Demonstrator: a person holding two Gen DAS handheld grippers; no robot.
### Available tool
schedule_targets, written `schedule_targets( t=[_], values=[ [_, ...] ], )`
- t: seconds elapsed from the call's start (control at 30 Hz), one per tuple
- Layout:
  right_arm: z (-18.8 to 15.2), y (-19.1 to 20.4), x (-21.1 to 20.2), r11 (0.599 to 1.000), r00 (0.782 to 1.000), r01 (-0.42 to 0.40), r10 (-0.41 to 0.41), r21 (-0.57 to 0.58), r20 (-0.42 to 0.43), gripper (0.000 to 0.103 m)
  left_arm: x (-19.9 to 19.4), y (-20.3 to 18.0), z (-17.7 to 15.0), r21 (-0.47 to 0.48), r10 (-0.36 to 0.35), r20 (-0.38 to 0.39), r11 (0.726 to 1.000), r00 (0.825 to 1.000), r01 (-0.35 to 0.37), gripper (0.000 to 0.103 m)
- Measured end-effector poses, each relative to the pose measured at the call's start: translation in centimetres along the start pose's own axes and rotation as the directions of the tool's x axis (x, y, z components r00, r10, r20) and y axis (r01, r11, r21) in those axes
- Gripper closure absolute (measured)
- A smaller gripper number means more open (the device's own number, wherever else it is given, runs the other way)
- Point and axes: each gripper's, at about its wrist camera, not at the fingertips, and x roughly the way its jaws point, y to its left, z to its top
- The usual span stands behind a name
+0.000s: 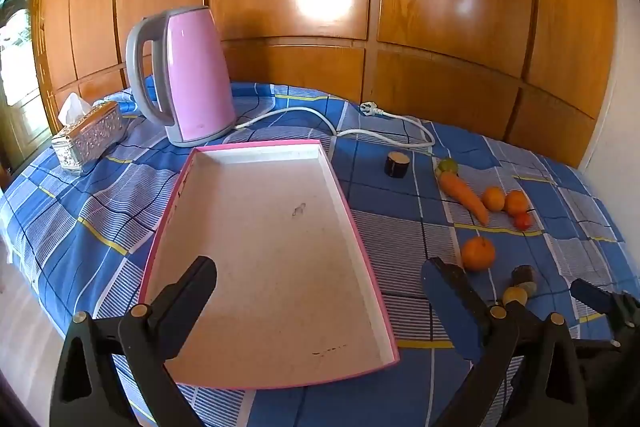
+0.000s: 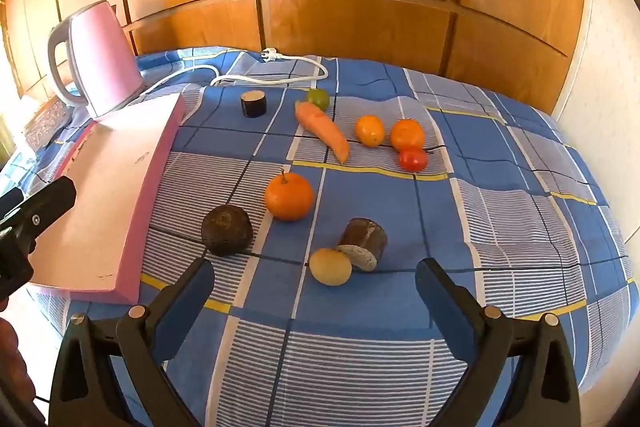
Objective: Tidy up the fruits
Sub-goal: 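Move both tools toward the fruits on the checked cover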
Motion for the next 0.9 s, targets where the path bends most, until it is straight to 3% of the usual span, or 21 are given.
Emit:
schedule_targets(
  t=[0.43, 0.9],
  values=[
    [0.00, -0.32, -0.35, 1.000, 1.000, -0.006, 0.007, -0.007, 0.010, 0.002, 0.10, -0.53, -0.08, 0.000, -0.008, -0.011, 1.000, 1.000, 0.008, 0.001],
    [-0.01, 0.55, -0.91, 0.999, 0.999, -0.007, 0.009, -0.054, 0.032, 0.013, -0.04, -0.97, -0.27, 0.017, -0.024, -0.015, 1.000, 1.000, 0.024, 0.001]
  ],
)
